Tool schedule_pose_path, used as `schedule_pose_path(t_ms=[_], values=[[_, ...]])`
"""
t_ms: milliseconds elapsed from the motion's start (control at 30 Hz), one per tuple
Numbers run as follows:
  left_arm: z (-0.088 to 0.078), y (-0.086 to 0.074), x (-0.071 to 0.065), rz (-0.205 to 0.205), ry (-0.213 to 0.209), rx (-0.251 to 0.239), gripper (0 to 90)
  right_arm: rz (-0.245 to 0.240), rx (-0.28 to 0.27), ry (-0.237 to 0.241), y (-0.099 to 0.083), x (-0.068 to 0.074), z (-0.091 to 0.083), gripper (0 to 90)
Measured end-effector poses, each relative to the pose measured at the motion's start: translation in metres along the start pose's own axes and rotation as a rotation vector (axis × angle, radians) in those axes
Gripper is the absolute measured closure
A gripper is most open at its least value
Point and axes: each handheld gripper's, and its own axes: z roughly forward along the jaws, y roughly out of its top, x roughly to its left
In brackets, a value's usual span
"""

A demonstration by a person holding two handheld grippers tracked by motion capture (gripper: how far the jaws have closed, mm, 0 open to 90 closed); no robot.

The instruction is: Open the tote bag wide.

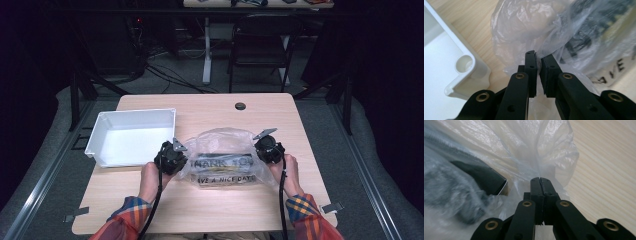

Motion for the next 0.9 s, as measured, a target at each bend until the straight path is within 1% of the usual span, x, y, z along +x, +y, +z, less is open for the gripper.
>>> schedule_pose_path(t_ms=[133, 167, 200, 233, 300, 333, 367, 400, 433, 467, 500, 567, 600, 633, 667, 700, 733, 767, 800, 833, 867, 900], values=[[0.011, -0.001, 0.003, -0.006, -0.002, 0.032, 84.0, -0.001, 0.022, 0.0, 0.001, -0.001, 0.009, 90.0], [0.015, -0.001, 0.004, -0.012, -0.006, 0.039, 84.0, 0.017, 0.012, -0.006, 0.001, -0.001, 0.013, 90.0], [0.02, -0.001, 0.006, -0.022, -0.014, 0.042, 83.2, 0.023, 0.025, 0.002, 0.0, -0.002, 0.019, 90.0], [0.022, -0.001, 0.007, -0.03, -0.013, 0.041, 82.7, 0.015, 0.049, 0.004, 0.0, -0.004, 0.02, 90.0], [0.024, -0.001, 0.008, -0.033, -0.017, 0.042, 82.2, 0.017, 0.054, 0.007, 0.0, -0.004, 0.023, 90.0], [0.027, 0.0, 0.008, -0.036, -0.019, 0.058, 82.1, 0.022, 0.06, 0.004, -0.001, -0.004, 0.027, 90.0], [0.027, 0.0, 0.008, -0.036, -0.019, 0.058, 82.1, 0.014, 0.071, 0.007, -0.001, -0.004, 0.027, 90.0], [0.029, -0.001, 0.008, -0.034, -0.021, 0.068, 82.0, 0.007, 0.079, -0.002, -0.001, -0.004, 0.027, 90.0], [0.03, 0.0, 0.008, -0.031, -0.021, 0.075, 82.0, 0.008, 0.08, 0.002, -0.002, -0.004, 0.028, 90.0], [0.03, 0.0, 0.008, -0.031, -0.021, 0.075, 82.0, 0.001, 0.097, -0.002, -0.001, -0.004, 0.027, 90.0], [0.031, -0.001, 0.009, -0.036, -0.024, 0.083, 81.7, -0.007, 0.103, -0.009, -0.001, -0.005, 0.027, 90.0], [0.032, -0.001, 0.011, -0.036, -0.031, 0.092, 81.4, -0.001, 0.104, -0.01, -0.002, -0.005, 0.027, 90.0], [0.033, -0.002, 0.012, -0.038, -0.027, 0.101, 81.4, -0.017, 0.141, -0.007, -0.003, -0.006, 0.026, 90.0], [0.035, -0.003, 0.014, -0.043, -0.031, 0.111, 81.6, -0.014, 0.146, -0.005, -0.003, -0.006, 0.026, 90.0], [0.035, -0.004, 0.015, -0.049, -0.043, 0.118, 81.6, -0.012, 0.152, 0.001, -0.004, -0.006, 0.026, 89.9], [0.035, -0.004, 0.015, -0.049, -0.043, 0.118, 82.0, -0.021, 0.164, 0.001, -0.004, -0.007, 0.024, 89.9], [0.034, -0.003, 0.014, -0.032, -0.041, 0.133, 82.5, -0.022, 0.174, 0.013, -0.004, -0.007, 0.022, 89.9], [0.034, -0.003, 0.013, -0.026, -0.039, 0.137, 82.7, -0.017, 0.17, 0.014, -0.005, -0.006, 0.022, 89.7], [0.034, -0.003, 0.012, -0.02, -0.046, 0.149, 82.8, -0.023, 0.182, 0.019, -0.006, -0.006, 0.02, 88.9], [0.034, -0.003, 0.012, -0.015, -0.052, 0.156, 82.7, -0.022, 0.188, 0.017, -0.007, -0.005, 0.018, 86.2], [0.034, -0.003, 0.011, -0.011, -0.056, 0.164, 81.9, -0.019, 0.188, 0.03, -0.008, -0.005, 0.016, 82.9], [0.033, -0.003, 0.011, -0.01, -0.059, 0.167, 79.6, -0.026, 0.188, 0.042, -0.009, -0.007, 0.013, 79.5]])
